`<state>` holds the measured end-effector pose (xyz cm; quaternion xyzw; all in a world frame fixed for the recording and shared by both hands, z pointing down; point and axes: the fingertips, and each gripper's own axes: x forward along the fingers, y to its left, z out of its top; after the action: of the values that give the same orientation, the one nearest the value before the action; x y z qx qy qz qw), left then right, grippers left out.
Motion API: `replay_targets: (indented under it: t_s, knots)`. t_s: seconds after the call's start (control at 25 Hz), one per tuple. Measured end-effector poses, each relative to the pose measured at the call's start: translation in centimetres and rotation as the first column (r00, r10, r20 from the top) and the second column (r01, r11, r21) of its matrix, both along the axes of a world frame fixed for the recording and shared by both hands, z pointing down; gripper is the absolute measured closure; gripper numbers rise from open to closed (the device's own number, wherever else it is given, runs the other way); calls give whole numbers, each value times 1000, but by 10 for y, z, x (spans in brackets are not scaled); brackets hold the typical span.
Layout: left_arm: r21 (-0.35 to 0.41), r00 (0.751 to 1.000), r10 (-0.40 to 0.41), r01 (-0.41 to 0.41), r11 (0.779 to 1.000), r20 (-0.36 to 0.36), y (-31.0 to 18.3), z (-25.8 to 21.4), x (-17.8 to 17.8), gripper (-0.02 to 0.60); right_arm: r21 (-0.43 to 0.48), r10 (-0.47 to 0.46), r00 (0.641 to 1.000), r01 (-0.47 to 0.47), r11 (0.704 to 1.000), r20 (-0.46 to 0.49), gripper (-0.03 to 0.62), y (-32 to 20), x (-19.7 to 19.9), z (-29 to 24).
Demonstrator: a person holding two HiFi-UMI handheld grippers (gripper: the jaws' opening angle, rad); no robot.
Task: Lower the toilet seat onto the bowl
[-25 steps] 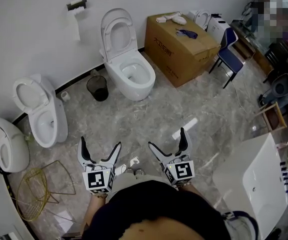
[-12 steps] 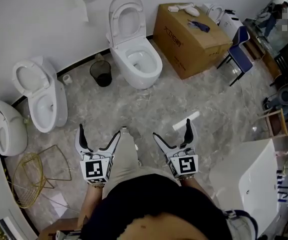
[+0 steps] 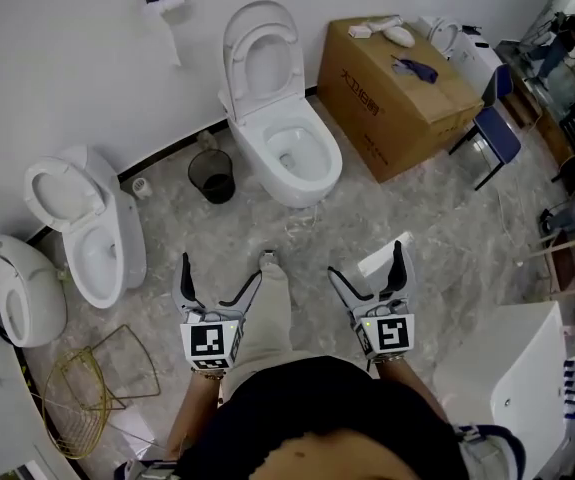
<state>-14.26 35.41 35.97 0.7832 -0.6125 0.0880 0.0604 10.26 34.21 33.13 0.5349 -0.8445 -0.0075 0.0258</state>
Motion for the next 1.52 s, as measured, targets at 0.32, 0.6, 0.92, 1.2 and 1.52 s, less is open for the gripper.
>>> replay_targets:
  t_s: [0.32,0.6,0.92,1.2,1.52]
  knots:
    - [4,998,39,-39,999,53,-178,-21,-38,5,-11,14,1000,-14,1000,-13,13,-174,-25,-10]
    - [75,998,62,-64,995,31,-317,-36,-47,5,-41,29,1000,-29,999,9,13,-314,-38,-2]
    - [32,998,66,-66,997,1,-445,-6,-43,5,-61,6,999,-4,998,35,13,-443,-48,19]
    - [89,992,101,-108,990,81,-563,17,-28,5,-78,-38,997,44,996,70,13,-526,-47,31]
    - [19,994,104,-105,994,40,-708,64,-40,6,-147,-95,994,101,984,47,13,-572,-37,64]
